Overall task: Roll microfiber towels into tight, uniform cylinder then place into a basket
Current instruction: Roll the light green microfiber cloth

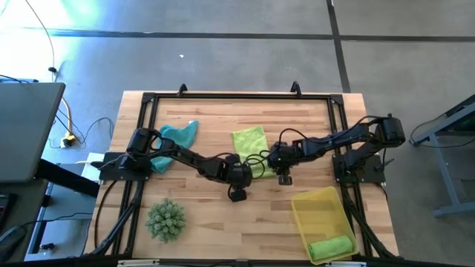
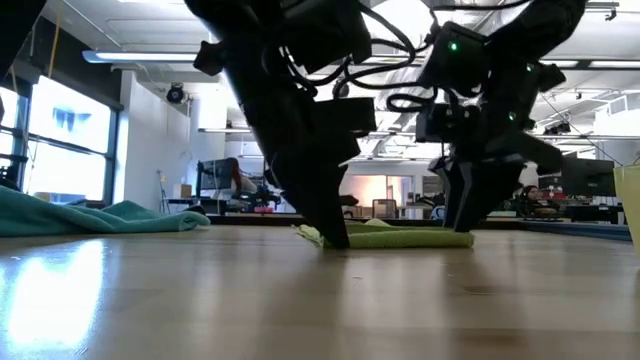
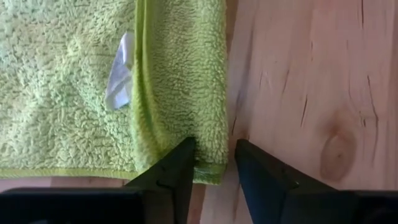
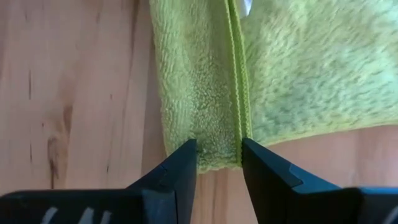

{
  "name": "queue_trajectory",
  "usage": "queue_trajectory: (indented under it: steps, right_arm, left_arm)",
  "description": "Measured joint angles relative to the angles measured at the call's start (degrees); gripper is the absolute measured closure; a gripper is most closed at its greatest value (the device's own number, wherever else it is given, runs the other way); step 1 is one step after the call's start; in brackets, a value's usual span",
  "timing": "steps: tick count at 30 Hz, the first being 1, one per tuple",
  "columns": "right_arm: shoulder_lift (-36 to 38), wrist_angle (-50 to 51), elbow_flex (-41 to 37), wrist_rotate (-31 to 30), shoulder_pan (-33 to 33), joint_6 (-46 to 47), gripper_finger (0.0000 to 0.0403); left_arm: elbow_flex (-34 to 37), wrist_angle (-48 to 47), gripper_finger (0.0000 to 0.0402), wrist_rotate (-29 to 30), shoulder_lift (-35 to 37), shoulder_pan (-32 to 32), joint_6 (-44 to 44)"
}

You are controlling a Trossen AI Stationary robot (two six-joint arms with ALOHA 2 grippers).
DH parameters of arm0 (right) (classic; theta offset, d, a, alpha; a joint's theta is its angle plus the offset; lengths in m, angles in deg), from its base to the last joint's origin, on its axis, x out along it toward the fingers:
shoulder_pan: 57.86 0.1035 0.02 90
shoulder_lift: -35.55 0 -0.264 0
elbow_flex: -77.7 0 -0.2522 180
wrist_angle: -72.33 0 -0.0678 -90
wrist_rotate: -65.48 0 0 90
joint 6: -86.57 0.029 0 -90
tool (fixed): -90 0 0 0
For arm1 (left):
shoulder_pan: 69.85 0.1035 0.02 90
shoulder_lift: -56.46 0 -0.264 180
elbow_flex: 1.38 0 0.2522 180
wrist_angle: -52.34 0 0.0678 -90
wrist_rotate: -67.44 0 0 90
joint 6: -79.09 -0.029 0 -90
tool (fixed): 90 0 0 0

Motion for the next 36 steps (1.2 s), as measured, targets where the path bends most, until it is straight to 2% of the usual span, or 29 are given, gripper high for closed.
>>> queue_trajectory:
  steps: [7, 14, 21, 31, 36]
  right_arm:
    - [3.30, 5.35, 4.39, -0.52, 0.71, -1.44, 0.0286]
    - [4.31, 4.47, 4.84, -0.52, 5.51, -3.92, 0.0286]
    - [0.96, 1.59, 4.83, -2.25, 8.04, -3.59, 0.0286]
    - [-5.24, 2.18, 4.84, -2.40, 5.57, -2.25, 0.0268]
    - [-7.71, 1.88, 5.06, -1.83, 4.22, -2.20, 0.0253]
  left_arm:
    - [0.07, 0.21, 0.0311, -0.02, -0.19, -0.06, 3.15]
    - [0.15, 0.72, 0.0311, -0.13, -0.25, -0.06, 3.74]
    - [0.24, 1.19, 0.0311, -0.06, -0.25, -0.08, 3.76]
    - [0.26, 1.30, 0.0311, 0.79, -0.27, -0.11, 3.98]
    - [0.24, 1.59, 0.0311, -0.16, -0.29, -0.13, 7.19]
